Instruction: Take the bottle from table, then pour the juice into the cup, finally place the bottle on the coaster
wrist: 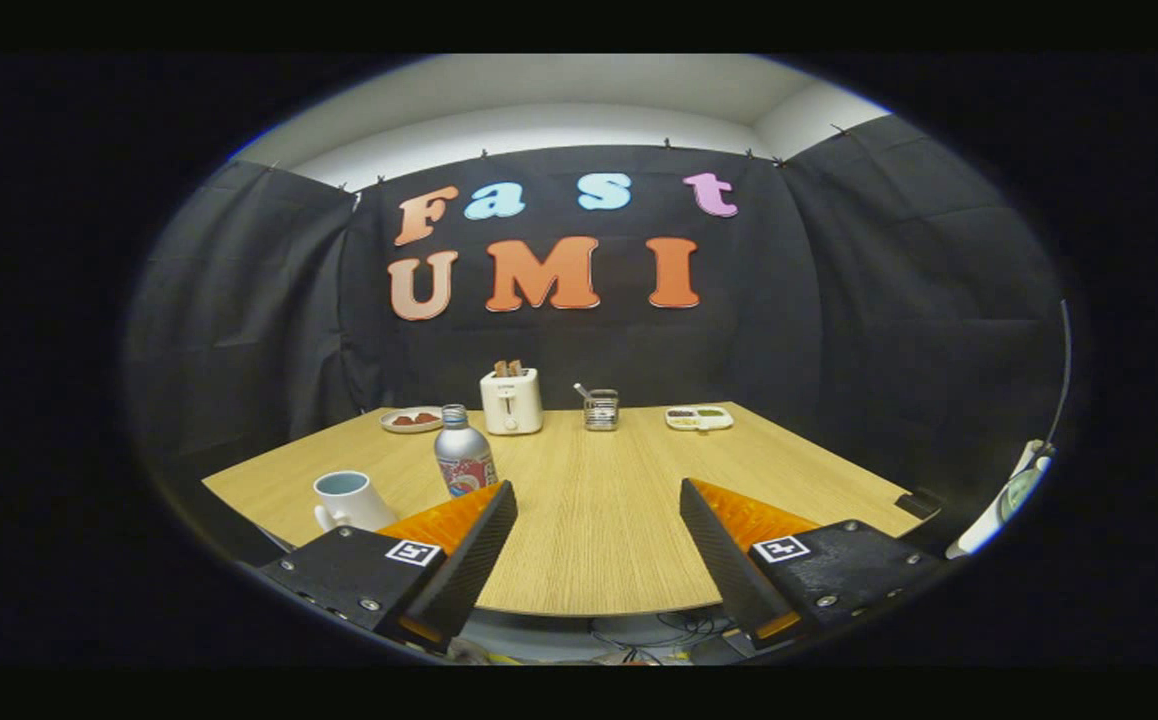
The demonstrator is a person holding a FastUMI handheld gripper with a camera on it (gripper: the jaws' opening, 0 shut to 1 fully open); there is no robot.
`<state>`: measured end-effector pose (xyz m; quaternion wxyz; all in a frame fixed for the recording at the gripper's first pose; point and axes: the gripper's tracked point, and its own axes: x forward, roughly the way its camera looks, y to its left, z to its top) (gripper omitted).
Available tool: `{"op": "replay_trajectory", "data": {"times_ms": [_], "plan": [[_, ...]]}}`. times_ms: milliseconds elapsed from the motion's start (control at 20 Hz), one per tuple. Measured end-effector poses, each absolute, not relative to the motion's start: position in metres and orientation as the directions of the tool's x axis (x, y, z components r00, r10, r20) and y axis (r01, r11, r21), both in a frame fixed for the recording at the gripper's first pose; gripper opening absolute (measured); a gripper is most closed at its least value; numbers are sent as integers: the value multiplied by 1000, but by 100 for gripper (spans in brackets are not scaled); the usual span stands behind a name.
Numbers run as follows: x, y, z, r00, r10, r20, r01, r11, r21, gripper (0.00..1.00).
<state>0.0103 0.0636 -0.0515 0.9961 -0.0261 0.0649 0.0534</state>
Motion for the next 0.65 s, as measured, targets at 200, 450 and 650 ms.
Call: {"op": "replay_trajectory", "data": {"times_ms": [200, 450, 650], "plan": [[9, 63, -54, 988, 88, -124, -93, 995, -35, 98], [6, 63, -51, 990, 77, -117, -83, 995, -47, 97], [5, 64, -50, 991, 71, -111, -76, 996, -47, 97]]}}
